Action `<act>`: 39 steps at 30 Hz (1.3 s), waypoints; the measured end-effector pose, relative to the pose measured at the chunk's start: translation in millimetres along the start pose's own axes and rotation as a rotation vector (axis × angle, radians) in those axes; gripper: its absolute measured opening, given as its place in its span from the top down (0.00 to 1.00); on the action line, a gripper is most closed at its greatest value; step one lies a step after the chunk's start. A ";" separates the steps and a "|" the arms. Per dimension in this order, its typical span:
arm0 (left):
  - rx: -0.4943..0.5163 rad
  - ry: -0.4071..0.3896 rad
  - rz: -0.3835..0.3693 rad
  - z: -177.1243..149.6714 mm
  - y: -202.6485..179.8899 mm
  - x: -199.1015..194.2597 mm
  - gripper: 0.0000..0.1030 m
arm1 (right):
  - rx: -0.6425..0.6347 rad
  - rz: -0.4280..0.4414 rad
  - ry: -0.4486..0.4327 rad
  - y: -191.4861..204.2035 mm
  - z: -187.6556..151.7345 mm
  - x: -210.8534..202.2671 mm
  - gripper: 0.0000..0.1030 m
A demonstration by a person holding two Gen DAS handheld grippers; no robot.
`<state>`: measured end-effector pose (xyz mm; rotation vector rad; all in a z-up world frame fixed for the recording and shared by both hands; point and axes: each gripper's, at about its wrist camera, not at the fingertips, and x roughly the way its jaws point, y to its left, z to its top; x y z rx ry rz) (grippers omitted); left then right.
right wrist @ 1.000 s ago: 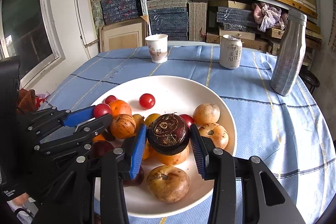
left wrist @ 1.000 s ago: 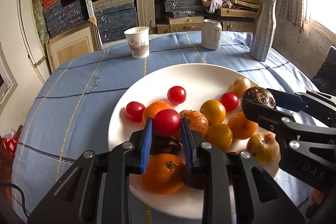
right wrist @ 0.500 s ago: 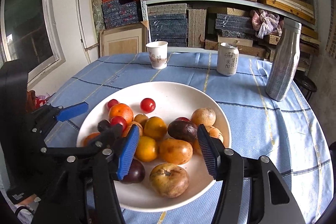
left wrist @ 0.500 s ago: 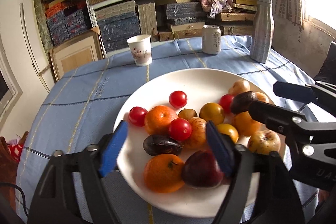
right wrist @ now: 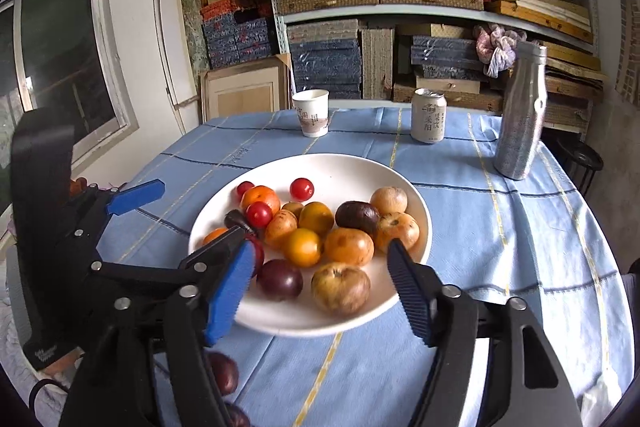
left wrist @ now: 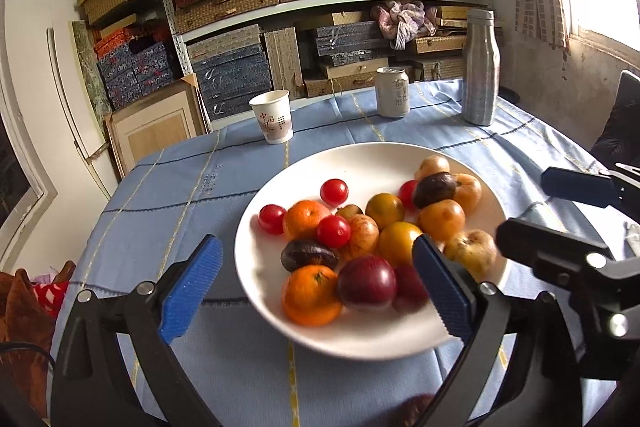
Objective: Organize fruits
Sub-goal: 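Withdraw both tools toward the last two dark fruits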
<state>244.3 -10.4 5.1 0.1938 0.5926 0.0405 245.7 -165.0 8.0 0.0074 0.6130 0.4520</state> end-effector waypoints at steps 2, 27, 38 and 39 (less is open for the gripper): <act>-0.013 0.000 -0.001 -4.1 2.1 -7.2 0.08 | 0.000 0.007 -0.010 0.6 -6.4 -11.0 0.32; -0.048 0.047 0.007 -53.2 14.0 -47.6 0.05 | -0.087 0.157 0.194 43.3 -85.0 -17.0 0.28; 0.028 0.138 -0.055 -70.8 3.8 -35.1 0.05 | -0.120 0.211 0.322 51.9 -93.5 7.7 0.57; 0.030 0.141 -0.059 -72.4 3.3 -35.2 0.05 | -0.126 0.220 0.329 52.9 -94.5 9.2 0.61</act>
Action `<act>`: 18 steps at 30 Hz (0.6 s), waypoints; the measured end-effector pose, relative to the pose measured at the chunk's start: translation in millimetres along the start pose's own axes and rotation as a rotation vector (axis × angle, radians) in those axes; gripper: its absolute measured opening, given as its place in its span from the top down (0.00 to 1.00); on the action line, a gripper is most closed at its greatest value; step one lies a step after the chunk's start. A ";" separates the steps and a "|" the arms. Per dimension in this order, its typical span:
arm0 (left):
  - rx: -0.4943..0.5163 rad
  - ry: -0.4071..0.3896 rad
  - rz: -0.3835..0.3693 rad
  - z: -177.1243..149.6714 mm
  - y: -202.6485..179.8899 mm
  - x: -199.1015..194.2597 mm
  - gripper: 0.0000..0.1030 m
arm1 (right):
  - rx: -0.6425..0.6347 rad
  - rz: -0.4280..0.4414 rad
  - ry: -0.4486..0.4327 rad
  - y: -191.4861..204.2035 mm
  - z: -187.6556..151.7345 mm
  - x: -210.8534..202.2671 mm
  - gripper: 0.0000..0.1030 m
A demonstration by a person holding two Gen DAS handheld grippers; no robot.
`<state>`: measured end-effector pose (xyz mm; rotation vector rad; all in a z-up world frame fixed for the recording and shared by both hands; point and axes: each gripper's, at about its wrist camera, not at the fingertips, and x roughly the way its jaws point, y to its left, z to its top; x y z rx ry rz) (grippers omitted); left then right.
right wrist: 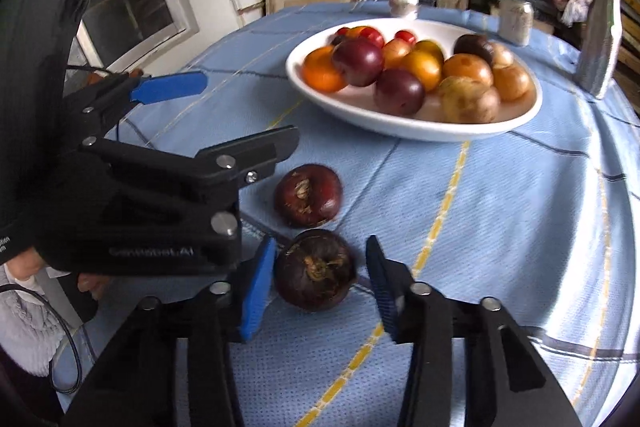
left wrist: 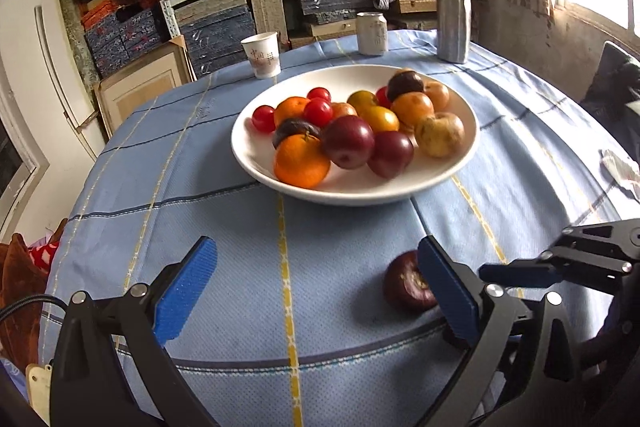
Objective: Organize fruits
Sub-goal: 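Grasp a dark red onion with the left tool while the right grasps a mangosteen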
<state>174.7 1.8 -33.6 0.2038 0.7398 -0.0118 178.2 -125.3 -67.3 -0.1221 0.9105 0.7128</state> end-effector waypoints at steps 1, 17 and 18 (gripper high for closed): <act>0.000 0.003 -0.004 -0.9 -0.2 0.3 0.05 | -0.011 -0.004 0.004 1.9 -0.2 0.9 0.61; 0.108 0.105 -0.092 -4.2 -36.4 22.2 0.22 | 0.152 -0.128 -0.180 -52.5 -4.9 -57.3 0.61; 0.106 0.129 -0.120 -4.4 -36.8 26.5 0.41 | 0.148 -0.125 -0.179 -52.2 -3.6 -55.9 0.61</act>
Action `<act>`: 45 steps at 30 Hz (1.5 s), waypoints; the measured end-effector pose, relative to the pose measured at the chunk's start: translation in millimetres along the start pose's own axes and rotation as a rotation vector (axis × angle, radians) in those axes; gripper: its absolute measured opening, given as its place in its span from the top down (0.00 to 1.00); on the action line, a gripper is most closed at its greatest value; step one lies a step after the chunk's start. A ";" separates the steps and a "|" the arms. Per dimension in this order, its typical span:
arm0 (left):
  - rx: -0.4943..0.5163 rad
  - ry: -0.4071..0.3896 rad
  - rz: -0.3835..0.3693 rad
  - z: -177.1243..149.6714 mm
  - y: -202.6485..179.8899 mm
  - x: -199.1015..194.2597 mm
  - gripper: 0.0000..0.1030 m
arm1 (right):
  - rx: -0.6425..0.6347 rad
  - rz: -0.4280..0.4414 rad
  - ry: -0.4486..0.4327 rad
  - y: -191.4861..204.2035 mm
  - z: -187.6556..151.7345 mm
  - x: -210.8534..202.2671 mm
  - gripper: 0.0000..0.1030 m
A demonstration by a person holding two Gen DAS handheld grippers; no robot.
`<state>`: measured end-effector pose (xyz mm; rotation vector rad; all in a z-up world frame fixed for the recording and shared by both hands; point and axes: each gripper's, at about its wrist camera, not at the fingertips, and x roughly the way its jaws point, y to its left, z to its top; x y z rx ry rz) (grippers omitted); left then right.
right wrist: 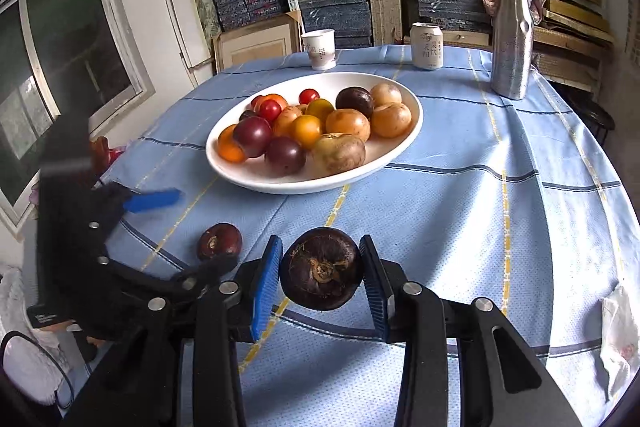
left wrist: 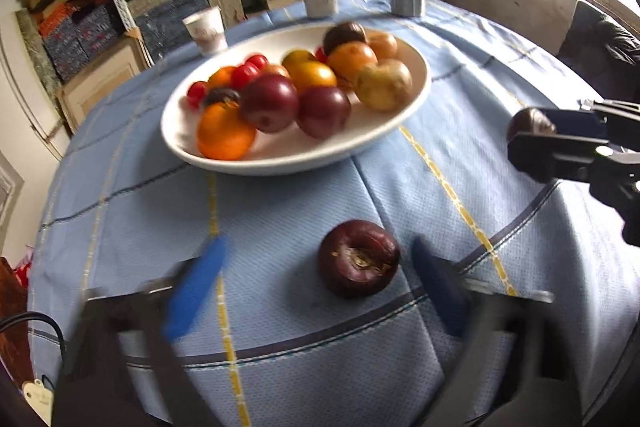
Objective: Organize fruits
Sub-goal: 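Grasp a dark red onion with the left tool while the right grasps a mangosteen, then carry the onion and mangosteen into the white bowl and open both tools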
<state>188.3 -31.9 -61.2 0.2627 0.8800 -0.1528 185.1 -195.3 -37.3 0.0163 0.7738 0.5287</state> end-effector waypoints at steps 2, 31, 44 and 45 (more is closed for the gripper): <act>-0.016 0.035 -0.039 0.2 1.1 7.2 0.51 | -0.002 0.004 0.001 -2.9 1.1 -0.9 0.61; -0.061 -0.103 0.085 -1.2 7.2 -27.0 0.59 | 0.033 0.012 -0.038 -9.9 -1.0 -10.6 0.61; -0.205 -0.214 0.114 -46.0 34.9 -93.9 0.59 | 0.091 -0.011 -0.186 -12.8 -36.6 -64.9 0.61; -0.218 -0.223 0.116 -50.2 37.9 -101.1 0.59 | 0.086 -0.014 -0.201 -11.3 -37.5 -72.0 0.61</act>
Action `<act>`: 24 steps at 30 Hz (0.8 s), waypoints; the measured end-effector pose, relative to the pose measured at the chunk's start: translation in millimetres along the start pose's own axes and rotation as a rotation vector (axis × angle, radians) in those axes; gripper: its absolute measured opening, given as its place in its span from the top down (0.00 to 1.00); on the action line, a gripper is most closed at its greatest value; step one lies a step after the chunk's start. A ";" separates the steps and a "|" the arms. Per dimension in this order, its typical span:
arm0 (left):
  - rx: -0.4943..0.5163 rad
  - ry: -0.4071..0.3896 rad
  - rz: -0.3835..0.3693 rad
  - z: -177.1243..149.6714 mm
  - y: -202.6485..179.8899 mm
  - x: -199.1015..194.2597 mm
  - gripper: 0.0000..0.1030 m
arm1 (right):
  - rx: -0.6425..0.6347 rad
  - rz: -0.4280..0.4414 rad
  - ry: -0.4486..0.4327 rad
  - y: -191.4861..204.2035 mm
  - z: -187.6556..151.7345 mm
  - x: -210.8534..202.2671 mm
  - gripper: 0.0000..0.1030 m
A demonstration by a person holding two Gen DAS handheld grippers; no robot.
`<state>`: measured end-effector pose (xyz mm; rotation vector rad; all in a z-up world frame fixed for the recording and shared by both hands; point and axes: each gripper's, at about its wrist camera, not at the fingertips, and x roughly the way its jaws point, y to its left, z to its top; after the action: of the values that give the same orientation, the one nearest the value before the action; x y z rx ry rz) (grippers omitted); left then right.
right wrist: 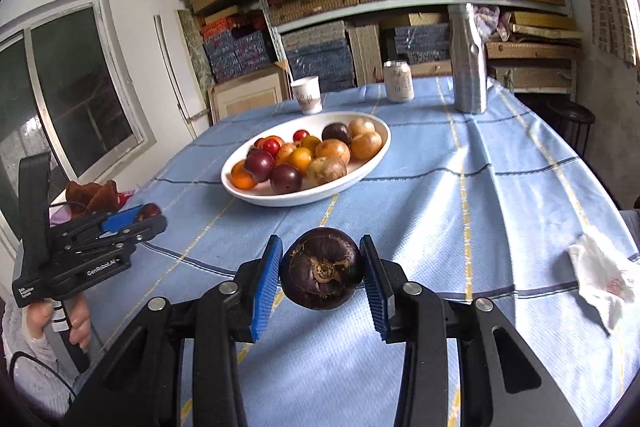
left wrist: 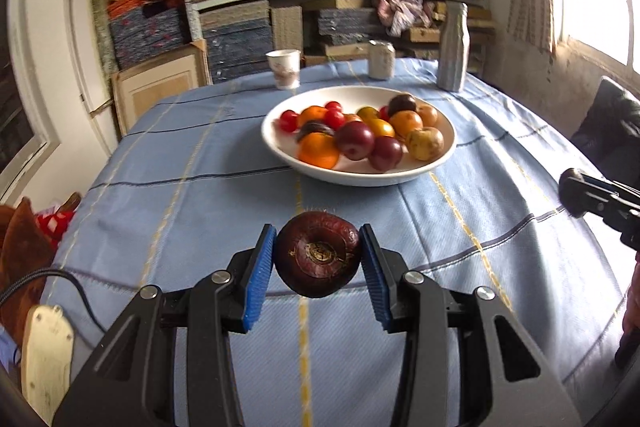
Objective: Organize fruits
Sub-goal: 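Carry the onion and mangosteen into the white bowl and open both tools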
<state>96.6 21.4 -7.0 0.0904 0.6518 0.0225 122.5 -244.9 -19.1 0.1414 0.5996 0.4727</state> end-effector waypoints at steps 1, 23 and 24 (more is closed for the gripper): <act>-0.010 -0.005 0.000 0.0 4.0 -6.0 0.59 | -0.004 0.000 -0.008 0.7 0.8 -4.3 0.61; -0.068 -0.127 0.048 220.9 19.7 39.3 0.59 | -0.065 -0.036 -0.172 5.8 205.0 24.3 0.61; -0.068 -0.114 0.054 227.0 18.3 52.4 0.59 | -0.068 -0.042 -0.163 7.3 211.3 35.6 0.61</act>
<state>276.1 24.7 142.6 0.0429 0.5336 0.0905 266.5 -220.3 137.9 0.1015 0.4256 0.4353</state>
